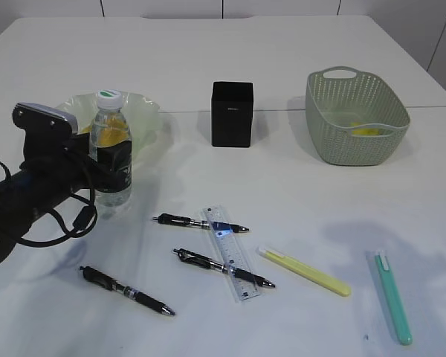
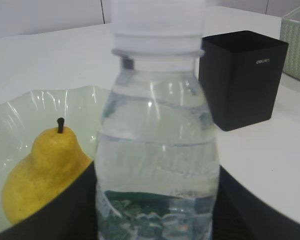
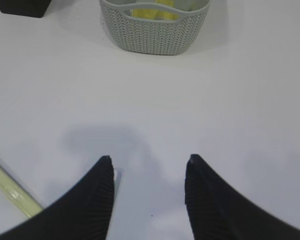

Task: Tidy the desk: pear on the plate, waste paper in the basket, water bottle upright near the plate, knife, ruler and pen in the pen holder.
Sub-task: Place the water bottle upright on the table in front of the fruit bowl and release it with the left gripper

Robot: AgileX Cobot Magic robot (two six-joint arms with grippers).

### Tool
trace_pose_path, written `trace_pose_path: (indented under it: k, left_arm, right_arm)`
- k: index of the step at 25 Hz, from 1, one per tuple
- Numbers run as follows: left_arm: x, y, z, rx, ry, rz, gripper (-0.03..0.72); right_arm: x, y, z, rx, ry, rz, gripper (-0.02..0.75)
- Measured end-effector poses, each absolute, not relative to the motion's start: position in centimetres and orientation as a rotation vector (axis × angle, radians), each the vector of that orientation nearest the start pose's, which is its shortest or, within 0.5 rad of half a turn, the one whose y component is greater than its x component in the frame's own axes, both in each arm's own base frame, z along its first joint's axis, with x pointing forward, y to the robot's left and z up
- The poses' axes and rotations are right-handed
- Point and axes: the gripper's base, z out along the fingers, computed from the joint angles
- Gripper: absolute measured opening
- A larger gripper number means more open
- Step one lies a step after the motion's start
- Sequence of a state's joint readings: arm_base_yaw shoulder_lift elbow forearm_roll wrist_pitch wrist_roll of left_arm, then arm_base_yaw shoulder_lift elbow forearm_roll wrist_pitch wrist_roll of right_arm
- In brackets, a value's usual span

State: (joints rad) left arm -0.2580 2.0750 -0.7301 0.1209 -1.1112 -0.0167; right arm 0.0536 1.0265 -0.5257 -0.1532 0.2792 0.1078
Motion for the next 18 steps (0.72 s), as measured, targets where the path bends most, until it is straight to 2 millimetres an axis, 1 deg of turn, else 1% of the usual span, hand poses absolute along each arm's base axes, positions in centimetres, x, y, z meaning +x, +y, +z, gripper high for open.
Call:
trace_pose_path:
  k: [18]
  left_arm:
    - [34.35,-10.06,10.63,0.331,1.694,-0.255,0.386]
  right_arm:
    - [19.53,0.66,24.6,-0.083,2.259,-0.04,0.351]
